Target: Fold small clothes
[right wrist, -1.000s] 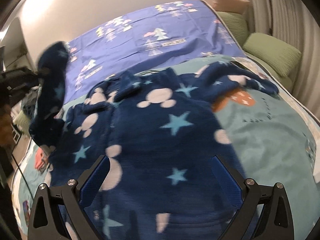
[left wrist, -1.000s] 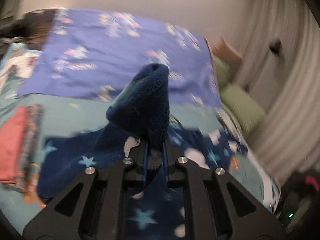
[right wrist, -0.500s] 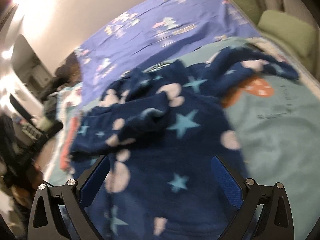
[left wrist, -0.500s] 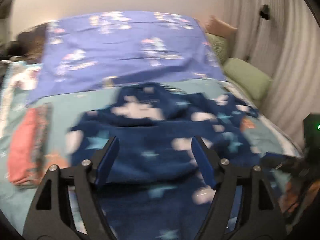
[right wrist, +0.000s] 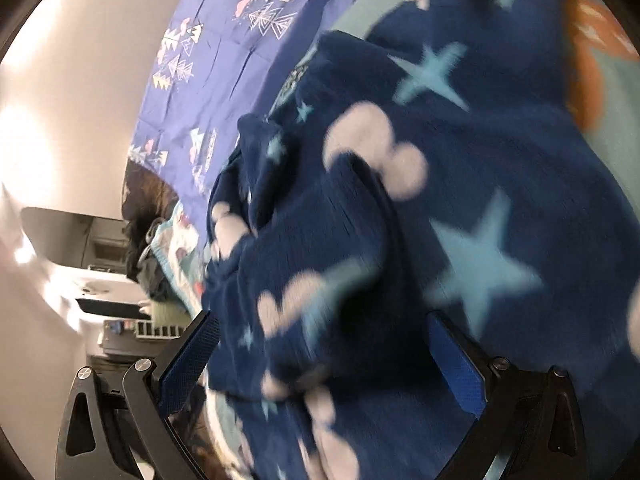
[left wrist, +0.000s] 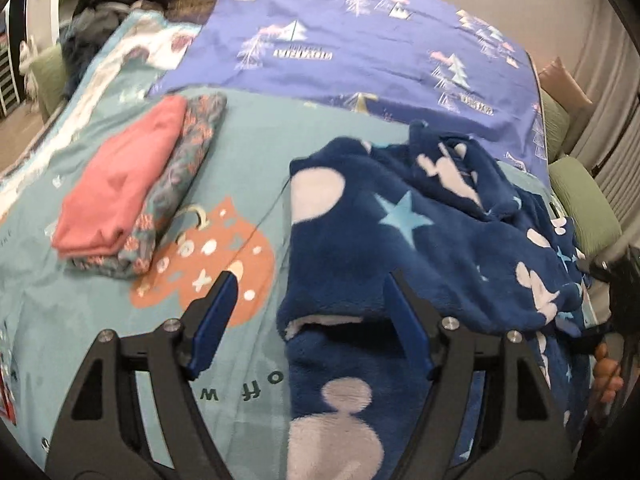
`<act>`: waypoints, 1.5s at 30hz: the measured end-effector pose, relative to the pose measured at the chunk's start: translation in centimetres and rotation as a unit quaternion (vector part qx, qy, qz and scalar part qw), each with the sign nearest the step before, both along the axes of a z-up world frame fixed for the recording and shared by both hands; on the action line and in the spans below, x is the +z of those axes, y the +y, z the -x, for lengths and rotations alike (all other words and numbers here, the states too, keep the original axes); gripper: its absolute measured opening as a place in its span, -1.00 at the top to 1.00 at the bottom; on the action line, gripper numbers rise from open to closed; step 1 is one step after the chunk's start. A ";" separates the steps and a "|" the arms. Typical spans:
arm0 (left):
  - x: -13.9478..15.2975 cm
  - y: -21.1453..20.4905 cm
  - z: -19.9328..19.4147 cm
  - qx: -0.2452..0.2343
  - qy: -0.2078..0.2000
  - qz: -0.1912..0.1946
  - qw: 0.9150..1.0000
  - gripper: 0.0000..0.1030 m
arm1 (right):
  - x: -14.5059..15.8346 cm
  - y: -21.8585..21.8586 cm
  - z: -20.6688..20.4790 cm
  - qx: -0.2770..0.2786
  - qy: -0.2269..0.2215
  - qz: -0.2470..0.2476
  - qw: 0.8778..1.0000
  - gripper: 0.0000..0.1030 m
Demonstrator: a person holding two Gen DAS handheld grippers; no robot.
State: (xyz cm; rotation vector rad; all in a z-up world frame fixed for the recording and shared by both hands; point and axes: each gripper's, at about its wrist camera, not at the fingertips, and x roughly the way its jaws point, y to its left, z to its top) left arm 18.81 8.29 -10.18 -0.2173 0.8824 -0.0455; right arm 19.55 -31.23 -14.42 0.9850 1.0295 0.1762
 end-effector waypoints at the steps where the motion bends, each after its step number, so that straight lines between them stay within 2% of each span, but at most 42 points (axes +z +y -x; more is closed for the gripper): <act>1: -0.2 0.2 -0.2 0.004 0.006 0.004 1.000 -0.47 | 0.1 0.3 -0.8 0.002 0.000 0.011 1.000 -0.89; 2: -0.4 0.3 -0.3 0.008 0.010 0.009 1.000 -0.47 | 0.3 0.7 -1.5 0.007 -0.002 0.024 1.000 -0.28; 3: -0.6 0.5 -0.3 0.011 0.013 0.016 1.000 -0.47 | 0.5 1.2 -2.2 0.024 -0.004 0.038 0.999 0.84; 4: -0.6 0.7 -0.3 0.015 0.015 0.022 1.000 -0.47 | 0.9 1.4 -2.6 0.045 -0.007 0.040 0.998 0.76; 5: -0.7 0.9 -0.3 0.017 0.015 0.025 0.999 -0.47 | 1.6 1.4 -2.6 0.048 -0.020 0.037 0.998 0.77; 7: -0.7 1.2 -0.3 0.020 0.014 0.031 0.999 -0.47 | 4.3 1.0 -1.6 0.045 -0.078 0.076 0.993 0.77; 10: -1.2 1.7 -0.6 0.023 0.019 0.032 0.999 -0.47 | 8.1 0.6 0.6 0.060 -0.181 0.151 0.970 0.75; 11: -1.4 1.7 -0.7 0.023 0.022 0.035 0.999 -0.47 | 8.4 0.4 1.0 0.069 -0.197 0.176 0.962 0.71; 12: -1.6 1.9 -0.9 0.022 0.028 0.043 0.998 -0.47 | 8.3 0.3 1.2 0.082 -0.198 0.211 0.954 0.64; 13: -1.9 1.9 -1.2 0.021 0.032 0.050 0.998 -0.47 | 7.4 0.2 1.1 0.091 -0.177 0.244 0.949 0.60; 15: -2.4 1.9 -1.8 0.017 0.043 0.067 0.997 -0.47 | 4.7 -0.4 0.4 0.100 -0.106 0.273 0.951 0.51; 17: -2.7 1.9 -2.6 0.014 0.052 0.083 0.995 -0.47 | 2.4 -1.9 0.1 0.098 -0.057 0.238 0.965 0.52; 18: -2.9 1.9 -3.1 0.015 0.059 0.088 0.994 -0.47 | 1.7 -3.0 0.4 0.086 -0.055 0.203 0.974 0.52; 20: -3.0 1.8 -3.9 0.018 0.065 0.085 0.994 -0.47 | 1.3 -4.6 1.0 0.059 -0.058 0.158 0.984 0.48; 24: -3.5 0.9 -5.3 0.012 0.067 0.066 0.995 -0.44 | 2.2 -5.0 1.7 0.055 -0.070 0.160 0.983 0.25; 26: -3.9 0.3 -5.6 -0.005 0.071 0.059 0.996 0.05 | 2.3 -4.1 1.9 0.076 -0.080 0.159 0.981 0.07; 27: -4.0 0.0 -5.5 -0.016 0.064 0.054 0.996 0.16 | 2.2 -3.6 2.0 0.087 -0.082 0.156 0.981 -0.07; 28: -3.9 -0.2 -5.3 -0.021 0.054 0.048 0.997 0.34 | 1.7 -2.9 2.1 0.102 -0.080 0.155 0.979 -0.10; 29: -3.5 -0.7 -5.0 -0.026 0.042 0.028 0.998 0.46 | 1.2 -2.5 2.3 0.111 -0.075 0.164 0.977 -0.11; 32: -2.7 -1.5 -4.4 -0.014 0.024 -0.034 0.999 0.60 | 0.4 -0.8 2.2 0.113 -0.055 0.255 0.959 0.25; 35: -1.4 -1.6 -3.5 -0.003 0.009 -0.058 0.998 0.60 | 1.6 -1.4 3.2 0.087 -0.065 0.242 0.964 0.20; 41: 2.5 -2.6 -1.5 -0.032 -0.043 -0.010 0.999 0.60 | 3.3 -2.9 4.6 0.065 -0.090 0.203 0.973 0.20; 45: 2.1 -5.2 -2.4 -0.064 -0.034 0.019 0.997 0.60 | 3.4 -0.7 3.9 0.083 -0.101 0.207 0.970 0.20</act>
